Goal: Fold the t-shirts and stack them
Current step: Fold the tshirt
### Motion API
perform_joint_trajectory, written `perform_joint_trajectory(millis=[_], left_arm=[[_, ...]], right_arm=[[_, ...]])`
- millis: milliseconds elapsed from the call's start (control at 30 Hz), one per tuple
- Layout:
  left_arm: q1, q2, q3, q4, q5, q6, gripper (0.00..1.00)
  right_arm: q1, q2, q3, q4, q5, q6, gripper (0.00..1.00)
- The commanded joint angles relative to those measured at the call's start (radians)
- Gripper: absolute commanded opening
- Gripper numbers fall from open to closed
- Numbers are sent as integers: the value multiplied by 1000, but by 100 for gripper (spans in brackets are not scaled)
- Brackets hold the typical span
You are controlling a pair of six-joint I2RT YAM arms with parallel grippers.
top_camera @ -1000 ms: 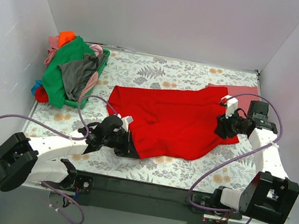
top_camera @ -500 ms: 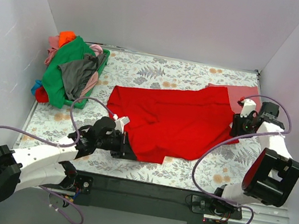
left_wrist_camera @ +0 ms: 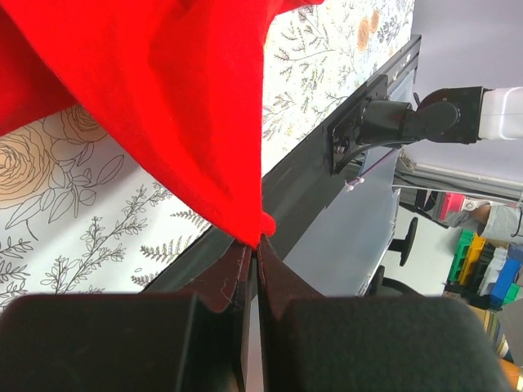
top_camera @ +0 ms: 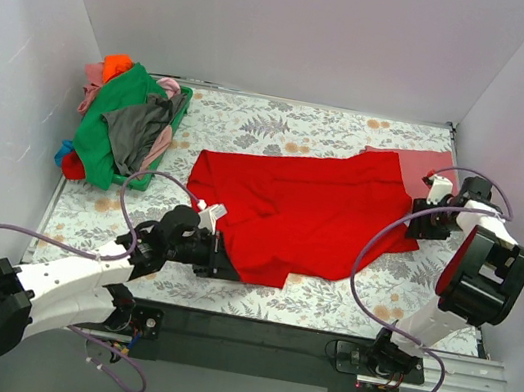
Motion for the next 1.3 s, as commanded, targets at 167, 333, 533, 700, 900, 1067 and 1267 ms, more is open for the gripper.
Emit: perform_joint_trajectory(millis=[167, 333, 533, 700, 900, 1067, 1267], left_arm=[[-4, -46, -7, -14, 1, 14, 0], [-4, -57, 1, -26, 1, 16, 0], [-4, -81, 7, -49, -2, 17, 0], [-4, -97, 11, -62, -8, 13, 0], [-4, -120, 19, -88, -13, 13, 0], [-4, -172, 48, -135, -23, 17, 0], [-4, -244, 85, -224, -54, 17, 0]], right_arm=[[-24, 31, 26, 5, 23, -11, 49], [-36, 42, -11, -4, 25, -42, 47], [-52, 37, -34, -20, 2, -71, 35], [-61, 31, -37, -30, -20, -85, 19], [-70, 16, -43, -38, -22, -98, 4], [-84, -16, -57, -78, 5, -146, 1], [-102, -81, -95, -159, 35, -255, 1]])
